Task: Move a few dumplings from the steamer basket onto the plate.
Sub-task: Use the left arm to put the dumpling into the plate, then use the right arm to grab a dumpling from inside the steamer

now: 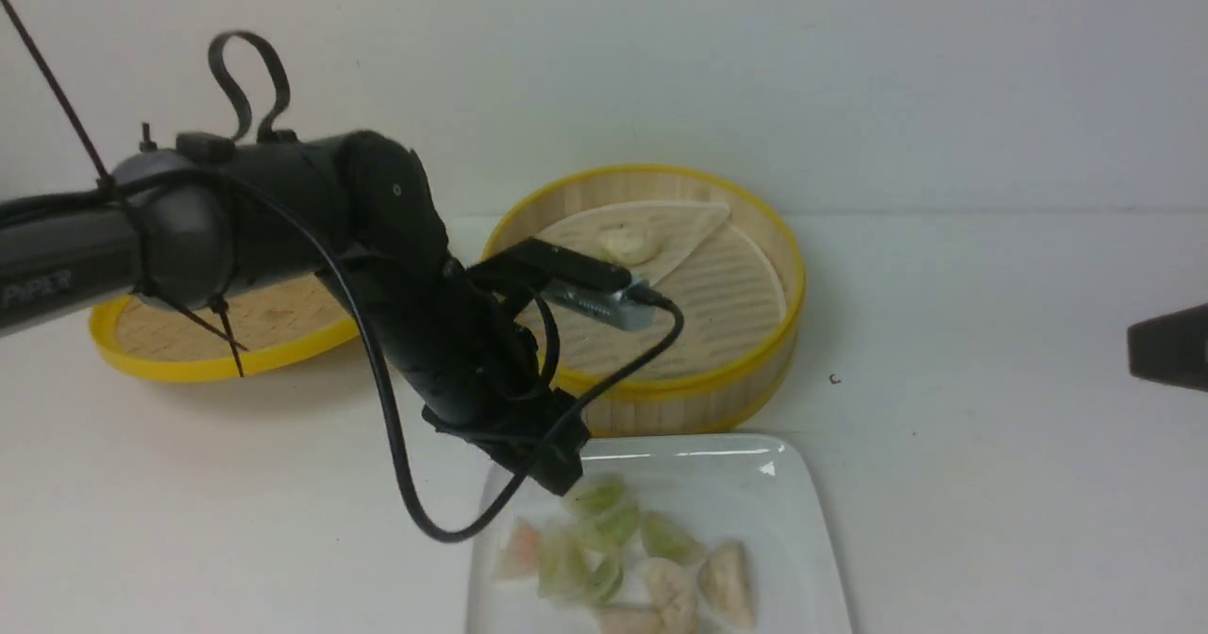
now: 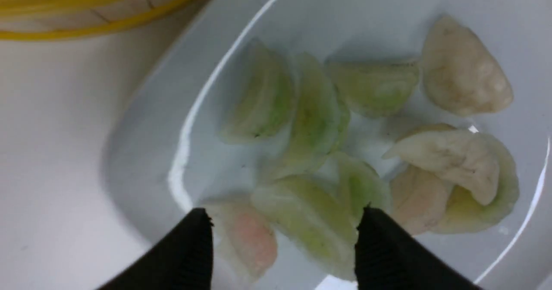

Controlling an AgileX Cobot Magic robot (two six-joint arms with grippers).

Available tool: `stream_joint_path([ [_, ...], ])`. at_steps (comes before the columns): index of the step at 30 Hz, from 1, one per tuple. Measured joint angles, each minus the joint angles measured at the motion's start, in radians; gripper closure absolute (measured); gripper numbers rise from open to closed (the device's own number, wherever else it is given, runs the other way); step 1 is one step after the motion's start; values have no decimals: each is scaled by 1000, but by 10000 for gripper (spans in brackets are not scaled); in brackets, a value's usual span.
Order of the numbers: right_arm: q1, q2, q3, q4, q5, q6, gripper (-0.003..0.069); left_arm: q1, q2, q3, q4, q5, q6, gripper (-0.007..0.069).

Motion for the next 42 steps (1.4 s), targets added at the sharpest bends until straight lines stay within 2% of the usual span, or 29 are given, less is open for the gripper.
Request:
stream_joint_path([
  [2,15,76,-59,34,23,-43,673,19,-60,-28,60,31,-70,377],
  [4,56,173,-130,46,37,-81,672,41,-151,-34,108,47,-108,517],
  [5,68,183,-144,46,38,-84,672,46,-171,-32,114,47,-108,529],
  [6,120,281,-207,33,38,-84,672,63,-254,-20,128,49,-126,594],
  [8,197,410,-305,-9,37,-48,670,80,-383,24,133,49,-135,622],
  [11,250,522,-394,-51,37,-7,668,85,-462,64,133,49,-145,631],
  [14,321,758,-595,-123,44,84,650,90,-603,161,133,45,-154,631],
  [17,347,916,-749,-143,83,113,615,90,-668,224,134,41,-162,631],
  [22,371,1243,-1125,-149,157,141,482,90,-729,291,158,52,-169,631],
  [24,371,1297,-1190,-151,158,156,448,90,-735,293,176,67,-176,631],
  [25,371,1373,-1273,-162,157,179,394,90,-742,297,206,89,-190,631],
  [31,371,1544,-1506,-217,165,248,225,90,-784,298,378,193,-310,631],
  [34,371,1587,-1548,-221,166,265,197,90,-814,298,433,205,-361,631],
  [39,371,1650,-1558,-238,168,283,191,90,-864,298,461,207,-389,631],
  [42,371,1678,-1562,-247,167,293,240,90,-899,298,473,208,-392,631],
])
